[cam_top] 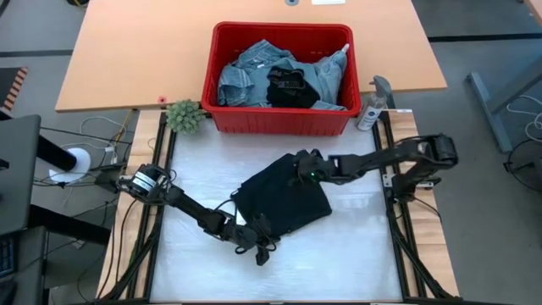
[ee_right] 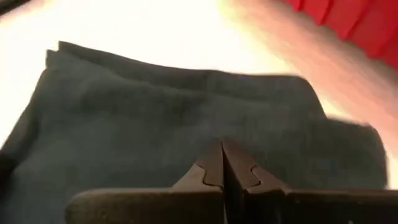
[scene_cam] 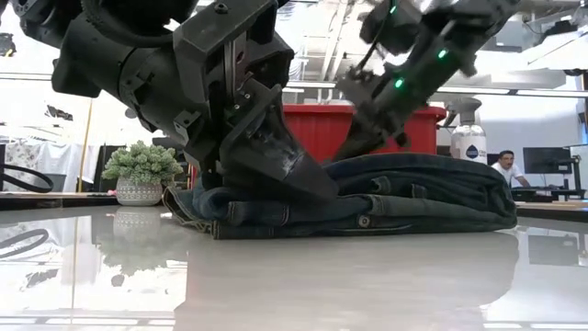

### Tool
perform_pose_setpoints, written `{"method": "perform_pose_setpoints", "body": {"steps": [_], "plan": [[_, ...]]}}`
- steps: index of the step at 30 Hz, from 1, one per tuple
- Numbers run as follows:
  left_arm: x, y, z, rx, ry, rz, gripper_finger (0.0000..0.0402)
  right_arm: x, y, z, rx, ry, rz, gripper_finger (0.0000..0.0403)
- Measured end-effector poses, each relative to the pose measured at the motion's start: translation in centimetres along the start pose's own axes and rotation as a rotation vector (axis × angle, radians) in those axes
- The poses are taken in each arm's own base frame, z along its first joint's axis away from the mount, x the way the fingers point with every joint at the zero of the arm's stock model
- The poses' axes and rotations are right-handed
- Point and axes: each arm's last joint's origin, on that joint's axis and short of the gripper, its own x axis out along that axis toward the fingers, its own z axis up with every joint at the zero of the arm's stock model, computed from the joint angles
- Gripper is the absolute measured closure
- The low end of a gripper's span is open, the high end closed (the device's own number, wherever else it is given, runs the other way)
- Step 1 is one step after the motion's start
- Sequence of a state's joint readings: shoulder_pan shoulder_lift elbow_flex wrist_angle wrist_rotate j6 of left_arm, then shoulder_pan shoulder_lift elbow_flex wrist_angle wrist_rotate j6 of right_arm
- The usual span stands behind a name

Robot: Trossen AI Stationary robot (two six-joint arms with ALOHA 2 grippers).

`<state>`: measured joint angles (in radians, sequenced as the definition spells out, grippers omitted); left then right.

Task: Fold Laundry from Bin
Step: Fold the black pants

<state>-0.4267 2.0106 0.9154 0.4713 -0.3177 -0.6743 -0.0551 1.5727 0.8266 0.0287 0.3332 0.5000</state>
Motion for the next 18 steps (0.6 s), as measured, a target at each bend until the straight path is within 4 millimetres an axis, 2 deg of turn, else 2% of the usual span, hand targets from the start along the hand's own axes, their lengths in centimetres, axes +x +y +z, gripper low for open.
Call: {"method": "perform_pose_setpoints", "body": {"steps": [5, 8, 11, 13, 17, 18], "plan": [[0.0, 0.1, -0.1, 0.000, 0.000, 0.005, 0.0401, 4.1, -1.6, -1.0, 0.009, 0.056, 0.023, 0.0389], [0.0, 0.1, -0.1, -0.008, -0.001, 0.009, 0.0401, 5.6, -1.9, -1.6, 0.037, 0.078, 0.053, 0.0389], [-0.8, -0.3, 0.8, -0.025, -0.018, -0.015, 0.0401, 6.1, -1.7, -2.2, 0.030, 0.095, 0.060, 0.0389], [-2.2, -0.8, 2.3, -0.020, -0.053, -0.032, 0.0402, 6.1, -1.7, -2.3, 0.015, 0.100, 0.062, 0.0389], [-6.5, -2.2, 7.1, 0.002, -0.255, -0.034, 0.0402, 6.2, -1.9, -2.2, 0.010, 0.102, 0.065, 0.0389], [-7.4, -2.2, 7.8, 0.018, -0.283, -0.003, 0.0402, 6.2, -1.9, -2.2, 0.012, 0.104, 0.068, 0.0389]]}}
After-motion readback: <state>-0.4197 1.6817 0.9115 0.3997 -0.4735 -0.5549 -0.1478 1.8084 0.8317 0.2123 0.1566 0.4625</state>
